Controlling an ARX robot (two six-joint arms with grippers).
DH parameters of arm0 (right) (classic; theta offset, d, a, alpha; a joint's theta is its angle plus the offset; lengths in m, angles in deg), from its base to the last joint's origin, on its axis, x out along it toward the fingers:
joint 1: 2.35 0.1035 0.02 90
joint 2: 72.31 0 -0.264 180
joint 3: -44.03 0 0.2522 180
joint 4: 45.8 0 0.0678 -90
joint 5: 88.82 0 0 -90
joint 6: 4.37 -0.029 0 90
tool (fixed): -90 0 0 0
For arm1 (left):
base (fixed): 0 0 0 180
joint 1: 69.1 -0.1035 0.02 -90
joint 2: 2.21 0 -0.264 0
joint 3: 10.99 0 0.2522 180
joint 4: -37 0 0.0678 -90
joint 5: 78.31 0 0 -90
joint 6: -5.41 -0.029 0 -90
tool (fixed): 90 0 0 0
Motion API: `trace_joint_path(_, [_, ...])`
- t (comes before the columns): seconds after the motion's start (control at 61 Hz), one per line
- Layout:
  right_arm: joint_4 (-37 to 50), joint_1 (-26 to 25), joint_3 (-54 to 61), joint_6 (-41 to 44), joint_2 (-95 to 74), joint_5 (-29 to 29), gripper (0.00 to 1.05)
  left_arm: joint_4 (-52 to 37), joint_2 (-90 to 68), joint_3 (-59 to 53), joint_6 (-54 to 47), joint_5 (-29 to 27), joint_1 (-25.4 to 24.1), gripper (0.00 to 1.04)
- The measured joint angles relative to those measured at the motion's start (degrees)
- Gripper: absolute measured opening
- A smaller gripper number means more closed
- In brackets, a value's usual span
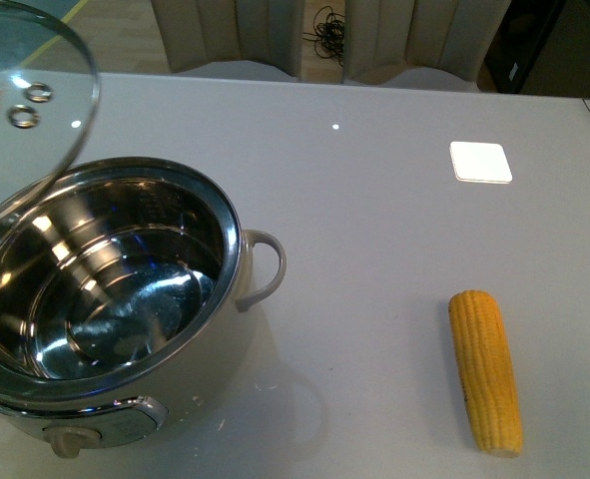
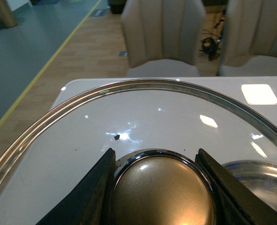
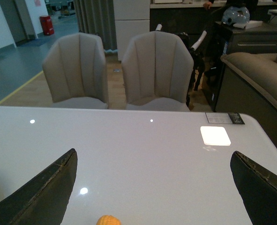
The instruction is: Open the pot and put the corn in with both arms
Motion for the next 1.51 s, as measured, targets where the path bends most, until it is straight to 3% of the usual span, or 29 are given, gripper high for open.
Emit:
trace_joint_path(0.262, [0.00, 0.00, 0.00, 0.00, 0.00, 0.00, 0.96, -6.91, -7.96, -0.02, -1.88, 4.83, -17.33, 0.44])
trace_joint_path(0.492, [0.00, 0.00, 0.00, 0.00, 0.00, 0.00, 0.96, -15.08, -20.17, 0.87, -1.60, 6.27, -25.70, 0.44])
trace_joint_path(0.869, [-0.02, 0.00, 0.00, 0.00, 0.00, 0.00, 0.96, -25.77, -41.57, 7.28, 0.26, 4.15, -25.77, 0.44])
trace_joint_path(1.115, [-0.02, 0.00, 0.00, 0.00, 0.00, 0.00, 0.96, -25.81, -51.60, 17.27, 1.07, 2.16, -22.51, 0.44])
trace_joint_path(1.508, [-0.02, 0.00, 0.00, 0.00, 0.00, 0.00, 0.96, -25.31, -59.45, 27.15, 1.99, 1.49, -22.36, 0.44])
